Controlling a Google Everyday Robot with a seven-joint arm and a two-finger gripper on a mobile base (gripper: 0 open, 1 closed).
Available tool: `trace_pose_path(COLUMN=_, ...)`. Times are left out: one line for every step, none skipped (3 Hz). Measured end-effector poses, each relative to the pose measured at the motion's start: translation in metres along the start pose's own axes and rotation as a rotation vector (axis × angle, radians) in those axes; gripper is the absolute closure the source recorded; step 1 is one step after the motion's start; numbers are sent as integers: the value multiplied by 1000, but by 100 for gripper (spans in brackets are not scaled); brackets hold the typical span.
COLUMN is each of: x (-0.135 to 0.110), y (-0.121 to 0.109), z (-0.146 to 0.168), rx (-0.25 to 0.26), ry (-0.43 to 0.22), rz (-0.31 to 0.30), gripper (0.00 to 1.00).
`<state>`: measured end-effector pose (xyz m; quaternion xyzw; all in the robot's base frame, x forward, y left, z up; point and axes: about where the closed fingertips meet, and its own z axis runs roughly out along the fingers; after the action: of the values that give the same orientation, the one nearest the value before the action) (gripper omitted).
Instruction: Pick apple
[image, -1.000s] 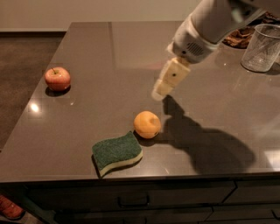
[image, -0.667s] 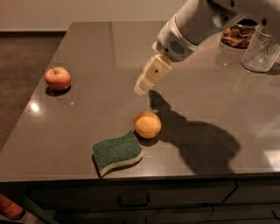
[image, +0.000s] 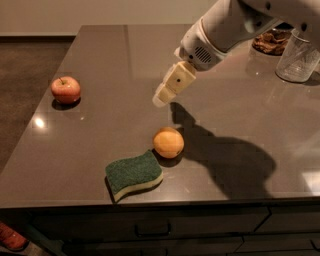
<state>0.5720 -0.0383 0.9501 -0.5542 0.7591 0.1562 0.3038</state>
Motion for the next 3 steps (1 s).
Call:
trace_pose_path(x=-15, y=-9, z=16, rx=-16, ry=-56, rz=3, gripper=0)
trace_pose_path(x=-36, y=-21, z=47, rx=-41, ry=-115, rz=-3, gripper=0)
trace_pose_path(x=-54, y=-20, z=83, rx=-65, ry=-149, rz=-24, gripper=0)
